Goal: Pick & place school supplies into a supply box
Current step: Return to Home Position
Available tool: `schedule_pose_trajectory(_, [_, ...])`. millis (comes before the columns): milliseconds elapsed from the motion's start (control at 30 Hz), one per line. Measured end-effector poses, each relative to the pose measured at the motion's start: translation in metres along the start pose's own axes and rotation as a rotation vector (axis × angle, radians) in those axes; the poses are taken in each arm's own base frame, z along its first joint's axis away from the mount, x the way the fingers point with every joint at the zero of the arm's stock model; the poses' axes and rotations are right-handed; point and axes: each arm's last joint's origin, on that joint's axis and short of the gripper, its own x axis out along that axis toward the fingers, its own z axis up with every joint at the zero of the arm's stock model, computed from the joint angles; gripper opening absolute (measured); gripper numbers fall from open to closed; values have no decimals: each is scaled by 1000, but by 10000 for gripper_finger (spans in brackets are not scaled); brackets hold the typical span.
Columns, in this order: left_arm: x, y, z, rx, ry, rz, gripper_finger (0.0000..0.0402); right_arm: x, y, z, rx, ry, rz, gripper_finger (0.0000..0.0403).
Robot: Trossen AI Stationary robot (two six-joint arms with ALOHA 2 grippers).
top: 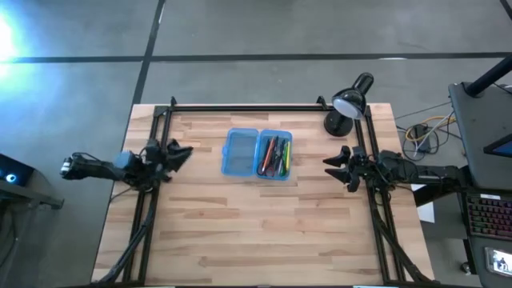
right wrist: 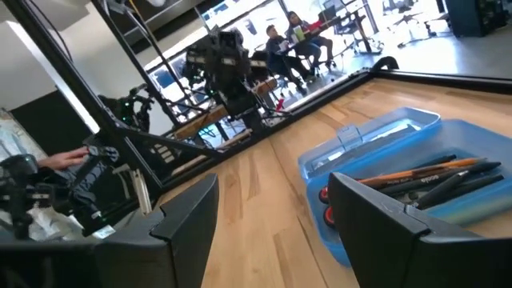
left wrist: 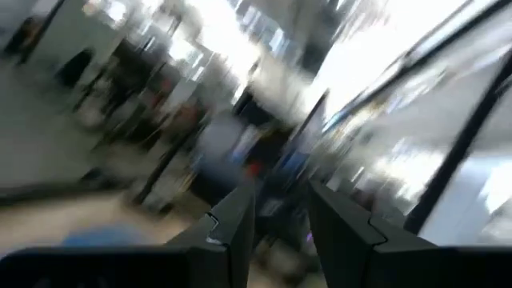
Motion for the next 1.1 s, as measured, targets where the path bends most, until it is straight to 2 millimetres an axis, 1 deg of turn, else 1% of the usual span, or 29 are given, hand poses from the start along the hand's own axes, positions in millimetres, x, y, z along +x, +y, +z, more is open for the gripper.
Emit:
schedule_pose_trajectory(100, [-2, 10, -11, 65, 115, 82, 101, 0, 0, 0, 0, 2, -1, 226])
schedule_pose_trajectory(233, [-7, 22, -20, 128, 217, 190, 101, 0, 0, 0, 0, 1, 0, 226])
schedule_pose_trajectory(567, [-7, 28, -12, 132, 135, 246, 101, 0, 0, 0, 0, 1, -1, 226])
schedule_pose_trajectory(1100, [-5, 29, -14, 142, 160, 264, 101, 0, 0, 0, 0, 3, -1, 226])
